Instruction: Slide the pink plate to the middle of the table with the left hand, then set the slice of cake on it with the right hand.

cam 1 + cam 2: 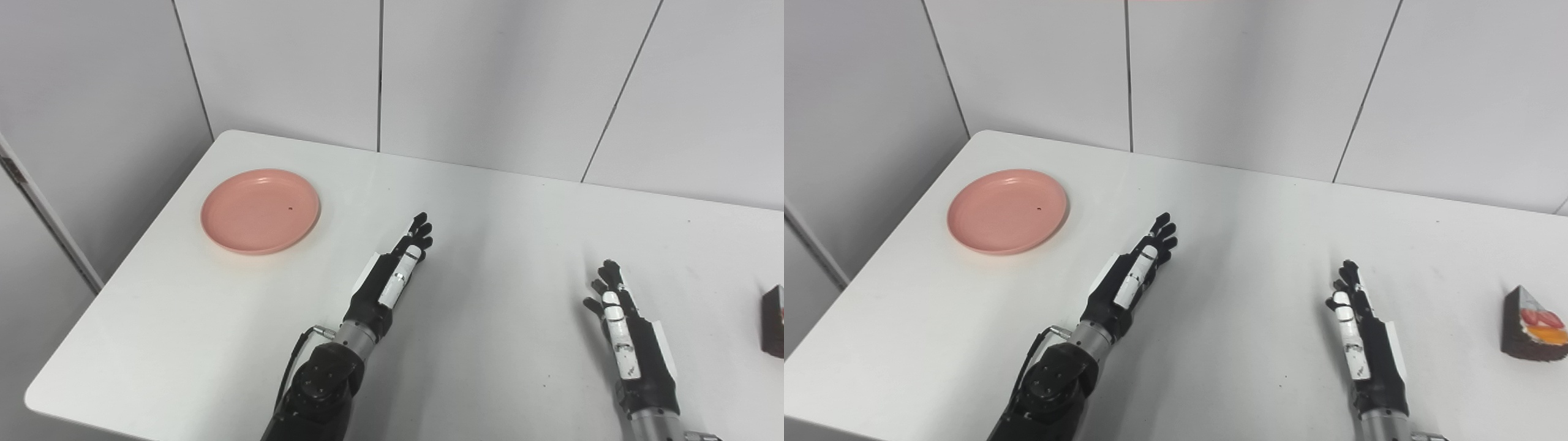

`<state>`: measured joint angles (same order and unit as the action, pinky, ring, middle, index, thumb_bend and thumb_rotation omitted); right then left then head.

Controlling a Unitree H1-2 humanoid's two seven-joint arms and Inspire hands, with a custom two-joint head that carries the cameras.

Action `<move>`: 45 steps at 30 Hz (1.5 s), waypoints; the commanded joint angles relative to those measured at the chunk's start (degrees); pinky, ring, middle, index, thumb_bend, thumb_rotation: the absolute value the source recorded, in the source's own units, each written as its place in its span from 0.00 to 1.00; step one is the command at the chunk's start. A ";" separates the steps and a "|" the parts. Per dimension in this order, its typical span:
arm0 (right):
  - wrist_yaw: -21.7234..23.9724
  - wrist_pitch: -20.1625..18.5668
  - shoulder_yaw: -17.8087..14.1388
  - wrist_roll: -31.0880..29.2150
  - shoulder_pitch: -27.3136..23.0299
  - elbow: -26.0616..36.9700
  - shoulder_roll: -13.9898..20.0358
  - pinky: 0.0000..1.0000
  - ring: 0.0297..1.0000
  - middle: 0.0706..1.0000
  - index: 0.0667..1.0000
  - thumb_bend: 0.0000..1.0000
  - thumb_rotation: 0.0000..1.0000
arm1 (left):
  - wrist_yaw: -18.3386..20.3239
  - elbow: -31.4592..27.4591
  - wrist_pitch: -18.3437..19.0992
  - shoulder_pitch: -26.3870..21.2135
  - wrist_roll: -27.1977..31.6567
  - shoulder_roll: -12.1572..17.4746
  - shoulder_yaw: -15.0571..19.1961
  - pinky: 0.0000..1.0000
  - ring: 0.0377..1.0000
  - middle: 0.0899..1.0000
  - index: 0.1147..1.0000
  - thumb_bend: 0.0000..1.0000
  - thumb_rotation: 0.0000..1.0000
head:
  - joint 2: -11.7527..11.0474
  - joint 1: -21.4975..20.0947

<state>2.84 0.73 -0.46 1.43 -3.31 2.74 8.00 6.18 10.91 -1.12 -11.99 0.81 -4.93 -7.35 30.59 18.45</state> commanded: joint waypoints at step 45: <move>0.70 7.16 -1.45 -0.42 -2.99 -7.47 2.01 0.93 0.95 0.96 0.96 0.27 1.00 | -5.79 -34.85 13.79 -6.26 11.41 4.01 15.72 1.00 0.94 0.95 0.93 0.44 1.00 | -1.96 2.82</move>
<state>3.88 5.07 -1.70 0.59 -7.02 -2.62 9.89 0.33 -22.95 15.31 -16.12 11.06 -1.27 8.18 28.57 21.27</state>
